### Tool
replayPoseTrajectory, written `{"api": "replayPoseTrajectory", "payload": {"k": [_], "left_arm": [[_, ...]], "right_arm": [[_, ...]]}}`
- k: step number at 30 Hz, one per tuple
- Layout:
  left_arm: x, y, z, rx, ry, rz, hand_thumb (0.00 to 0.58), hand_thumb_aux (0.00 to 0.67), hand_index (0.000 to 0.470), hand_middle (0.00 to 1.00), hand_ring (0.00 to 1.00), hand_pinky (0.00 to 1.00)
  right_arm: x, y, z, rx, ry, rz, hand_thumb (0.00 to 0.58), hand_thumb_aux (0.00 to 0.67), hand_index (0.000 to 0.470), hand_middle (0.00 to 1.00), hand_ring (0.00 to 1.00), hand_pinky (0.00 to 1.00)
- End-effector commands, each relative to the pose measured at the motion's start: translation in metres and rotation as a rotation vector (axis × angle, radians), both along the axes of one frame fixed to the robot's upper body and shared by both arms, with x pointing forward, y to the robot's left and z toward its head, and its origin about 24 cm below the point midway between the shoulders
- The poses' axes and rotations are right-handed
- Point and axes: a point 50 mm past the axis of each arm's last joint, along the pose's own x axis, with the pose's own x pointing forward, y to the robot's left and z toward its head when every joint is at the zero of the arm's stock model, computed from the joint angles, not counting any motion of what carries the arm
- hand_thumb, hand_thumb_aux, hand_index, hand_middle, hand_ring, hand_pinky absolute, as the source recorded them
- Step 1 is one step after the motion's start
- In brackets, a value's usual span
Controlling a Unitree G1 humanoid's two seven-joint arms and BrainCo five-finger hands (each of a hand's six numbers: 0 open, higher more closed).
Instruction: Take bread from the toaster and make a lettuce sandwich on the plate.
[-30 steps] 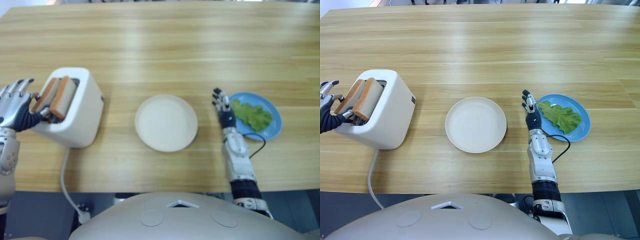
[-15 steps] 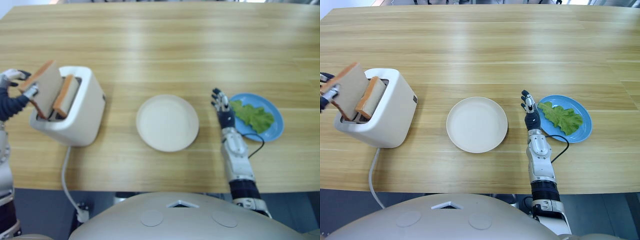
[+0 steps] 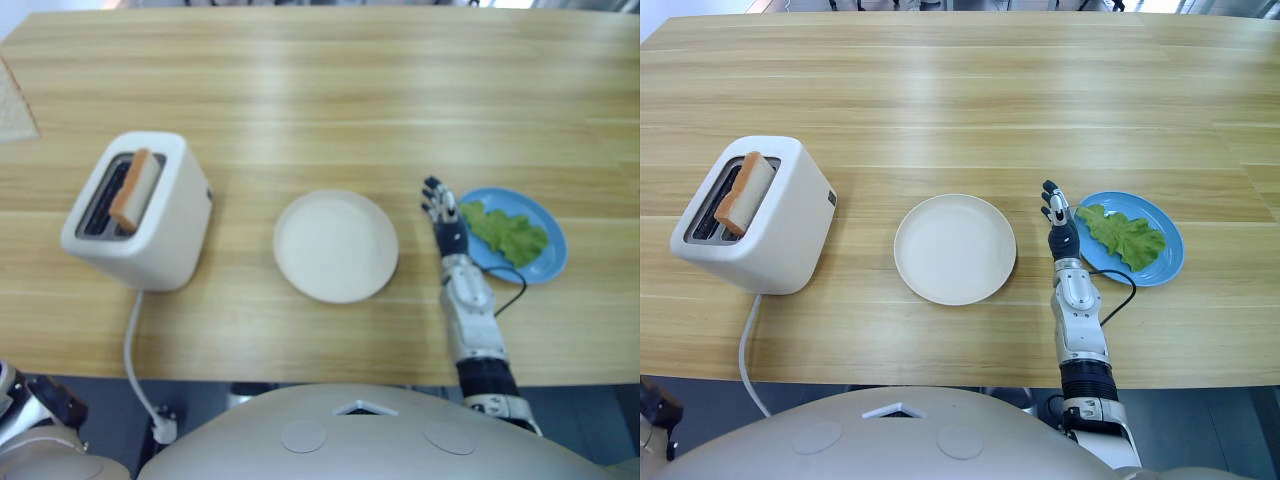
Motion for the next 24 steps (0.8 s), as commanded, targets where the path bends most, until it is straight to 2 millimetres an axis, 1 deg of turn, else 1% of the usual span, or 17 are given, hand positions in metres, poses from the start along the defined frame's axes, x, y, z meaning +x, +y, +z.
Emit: {"api": "replayPoseTrajectory", "payload": {"k": [1,4,8,9,13,17,20,24], "left_arm": [[0.016,-0.034,-0.015,-0.074,0.046,-0.199,0.580,0.670,0.460,1.00,1.00,1.00],[0.034,-0.064,-0.041,-0.192,0.122,-0.359,0.580,0.670,0.460,1.00,1.00,1.00],[0.055,-0.108,-0.082,-0.321,0.268,-0.485,0.580,0.670,0.460,1.00,1.00,1.00],[0.058,-0.116,-0.091,-0.334,0.306,-0.496,0.580,0.670,0.460,1.00,1.00,1.00],[0.068,-0.145,-0.116,-0.352,0.398,-0.537,0.580,0.670,0.460,1.00,1.00,1.00],[0.080,-0.183,-0.154,-0.336,0.542,-0.583,0.580,0.670,0.460,1.00,1.00,1.00],[0.089,-0.202,-0.181,-0.320,0.628,-0.575,0.580,0.670,0.460,1.00,1.00,1.00],[0.100,-0.214,-0.216,-0.304,0.723,-0.541,0.580,0.670,0.460,1.00,1.00,1.00]], "right_arm": [[0.001,0.001,-0.005,-0.003,0.022,0.001,0.000,0.000,0.000,0.00,0.00,0.00],[0.002,0.001,-0.006,-0.002,0.025,0.000,0.000,0.000,0.000,0.00,0.00,0.00],[0.002,0.000,-0.005,-0.002,0.022,0.000,0.000,0.000,0.000,0.00,0.00,0.00],[0.002,-0.001,-0.005,-0.004,0.021,-0.001,0.000,0.000,0.000,0.00,0.00,0.00],[0.000,-0.004,-0.004,-0.009,0.022,-0.009,0.000,0.000,0.000,0.00,0.00,0.00],[-0.002,-0.005,-0.004,-0.008,0.019,-0.018,0.000,0.000,0.000,0.00,0.00,0.00],[-0.003,-0.004,-0.003,-0.005,0.017,-0.019,0.000,0.000,0.000,0.00,0.00,0.00],[-0.003,-0.004,-0.002,-0.006,0.015,-0.020,0.000,0.000,0.000,0.00,0.00,0.00]]}}
